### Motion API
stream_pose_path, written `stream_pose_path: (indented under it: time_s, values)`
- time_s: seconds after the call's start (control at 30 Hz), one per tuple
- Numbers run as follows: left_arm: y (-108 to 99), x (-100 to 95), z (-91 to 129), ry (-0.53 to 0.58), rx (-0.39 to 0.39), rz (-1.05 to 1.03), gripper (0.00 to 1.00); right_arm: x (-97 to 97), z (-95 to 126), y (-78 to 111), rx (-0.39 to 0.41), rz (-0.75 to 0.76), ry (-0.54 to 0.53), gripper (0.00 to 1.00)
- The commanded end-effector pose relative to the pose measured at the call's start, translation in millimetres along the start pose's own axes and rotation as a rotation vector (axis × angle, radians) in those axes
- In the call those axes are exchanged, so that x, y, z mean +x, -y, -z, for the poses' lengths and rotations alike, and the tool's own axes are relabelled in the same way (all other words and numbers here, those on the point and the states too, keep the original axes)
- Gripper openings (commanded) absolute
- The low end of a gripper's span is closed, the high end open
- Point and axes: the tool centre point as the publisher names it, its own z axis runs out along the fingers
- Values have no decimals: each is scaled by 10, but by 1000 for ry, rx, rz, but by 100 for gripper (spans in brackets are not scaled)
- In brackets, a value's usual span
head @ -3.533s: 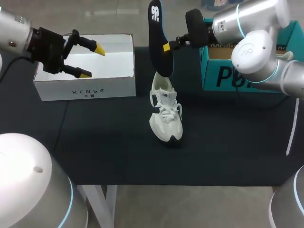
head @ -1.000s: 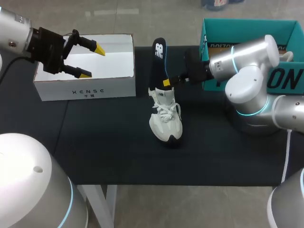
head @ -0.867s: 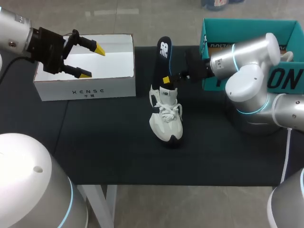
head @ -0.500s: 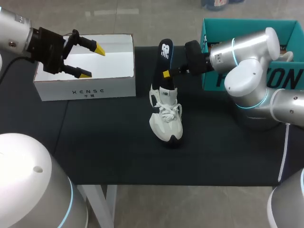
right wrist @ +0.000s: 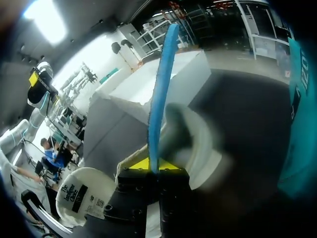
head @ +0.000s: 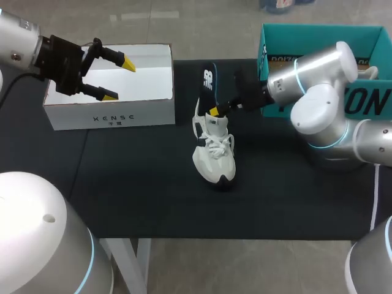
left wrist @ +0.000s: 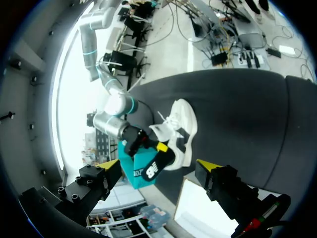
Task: Take the shoe out of the shoebox, open the shoe tongue, remove and reinsert the insole, then place the shoe into the shoebox
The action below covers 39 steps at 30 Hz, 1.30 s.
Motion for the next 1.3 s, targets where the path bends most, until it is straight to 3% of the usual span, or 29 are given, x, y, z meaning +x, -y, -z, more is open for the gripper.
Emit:
stream_pose_path:
  time_s: [0.03,0.27,0.33,0.4,0.8,0.9,0.93,0.97,1.0,1.2,1.3]
  values:
    - [-2,-5,1,-4,0,0,100,-7,82,-90,-13,12,12,39]
    - [-2,-5,1,-4,0,0,100,-185,71,-440,-37,63,37,35]
    - [-2,-5,1,-4,0,0,100,-208,62,-472,-41,66,43,24]
    - [-2,-5,1,-4,0,0,100,-221,52,-463,-46,59,50,0]
    - [-2,-5,1,-4,0,0,100,41,-54,56,35,2,13,0]
    - [-2,-5,1,-4,0,0,100,82,-50,111,44,-2,8,0]
    - [-2,-5,1,-4,0,0,100,82,-31,96,35,-4,6,0]
    - [-2,-5,1,-4,0,0,100,66,-18,63,29,-3,10,30]
    - [-2,-5,1,-4,0,0,100,49,-6,13,20,3,15,39]
    - [-2,-5,1,-4,0,0,100,-100,7,-355,-17,50,37,39]
    - [-2,-5,1,-4,0,0,100,-162,-6,-493,-31,63,47,30]
